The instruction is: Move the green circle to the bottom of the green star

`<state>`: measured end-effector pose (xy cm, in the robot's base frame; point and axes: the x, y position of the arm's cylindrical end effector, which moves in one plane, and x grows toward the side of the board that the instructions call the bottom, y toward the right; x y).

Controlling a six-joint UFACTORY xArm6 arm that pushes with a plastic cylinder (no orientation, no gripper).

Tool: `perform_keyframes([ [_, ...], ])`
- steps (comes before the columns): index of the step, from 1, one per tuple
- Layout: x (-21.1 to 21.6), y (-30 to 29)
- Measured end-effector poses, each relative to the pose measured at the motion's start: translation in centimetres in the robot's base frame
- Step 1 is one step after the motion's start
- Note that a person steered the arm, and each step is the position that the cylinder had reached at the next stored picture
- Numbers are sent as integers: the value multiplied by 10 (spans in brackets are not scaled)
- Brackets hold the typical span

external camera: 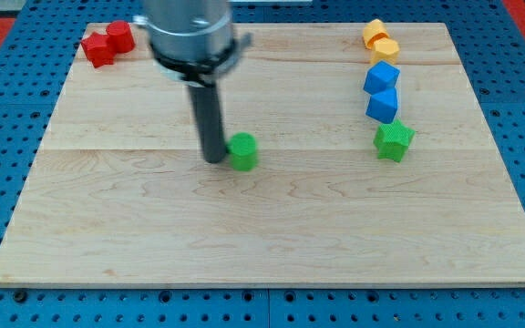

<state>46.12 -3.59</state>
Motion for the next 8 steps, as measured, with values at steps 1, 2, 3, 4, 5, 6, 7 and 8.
perform_keyframes([
  [1,7,52],
  [2,-20,25],
  [3,-13,64],
  [4,19,110],
  [5,28,144],
  [6,28,167],
  [7,28,137],
  [8,17,123],
])
